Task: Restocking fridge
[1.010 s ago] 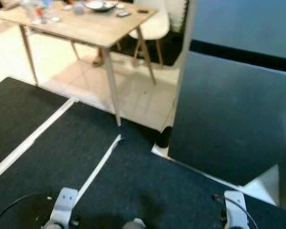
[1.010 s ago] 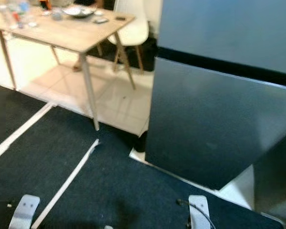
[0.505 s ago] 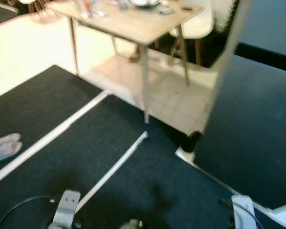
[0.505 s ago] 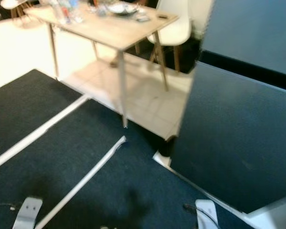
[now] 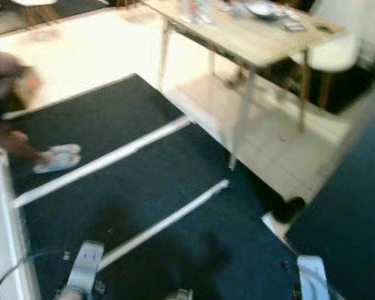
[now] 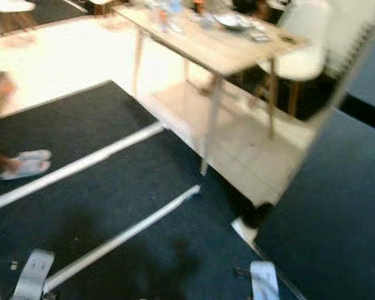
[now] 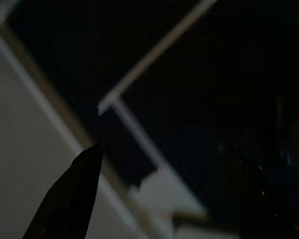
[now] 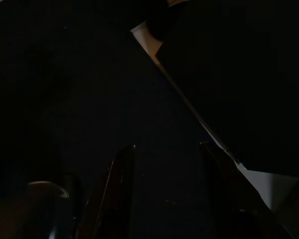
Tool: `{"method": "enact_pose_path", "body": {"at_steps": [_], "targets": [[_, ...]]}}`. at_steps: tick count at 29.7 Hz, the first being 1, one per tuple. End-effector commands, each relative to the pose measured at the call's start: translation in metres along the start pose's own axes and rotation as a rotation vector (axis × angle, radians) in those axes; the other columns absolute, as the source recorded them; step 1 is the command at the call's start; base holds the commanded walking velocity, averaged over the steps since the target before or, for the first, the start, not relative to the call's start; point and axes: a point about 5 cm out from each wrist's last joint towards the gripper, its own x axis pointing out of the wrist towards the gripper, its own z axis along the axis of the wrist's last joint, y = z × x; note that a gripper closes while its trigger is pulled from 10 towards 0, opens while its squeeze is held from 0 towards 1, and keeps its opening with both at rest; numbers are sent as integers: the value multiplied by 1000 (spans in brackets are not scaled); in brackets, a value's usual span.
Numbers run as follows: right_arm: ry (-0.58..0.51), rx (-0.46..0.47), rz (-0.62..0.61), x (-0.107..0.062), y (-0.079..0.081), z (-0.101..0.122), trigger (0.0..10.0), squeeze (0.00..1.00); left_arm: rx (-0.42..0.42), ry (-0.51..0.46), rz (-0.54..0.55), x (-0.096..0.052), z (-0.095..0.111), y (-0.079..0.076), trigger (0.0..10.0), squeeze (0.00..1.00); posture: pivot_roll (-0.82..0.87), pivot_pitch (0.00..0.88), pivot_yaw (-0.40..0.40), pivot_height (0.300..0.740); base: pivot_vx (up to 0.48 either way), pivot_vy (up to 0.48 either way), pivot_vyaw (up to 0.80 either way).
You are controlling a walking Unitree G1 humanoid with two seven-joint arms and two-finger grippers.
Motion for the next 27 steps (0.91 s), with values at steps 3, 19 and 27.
{"method": "enact_pose_path", "body": {"at_steps": [3, 19, 27], "targets": [[2, 8, 6, 0, 3, 1, 10000, 243, 4, -5, 2, 1, 2, 0, 10000, 0, 18, 88, 5, 740, 0, 0, 800], [-97, 42, 47, 3, 14, 25, 10000, 188, -32, -54, 18, 4, 18, 6, 10000, 0, 22, 18, 37, 740, 0, 0, 677], [-149, 79, 74, 5, 24, 44, 10000, 157, -65, -183, 24, 12, 63, 12, 10000, 0, 33, 0, 54, 740, 0, 0, 0]]}}
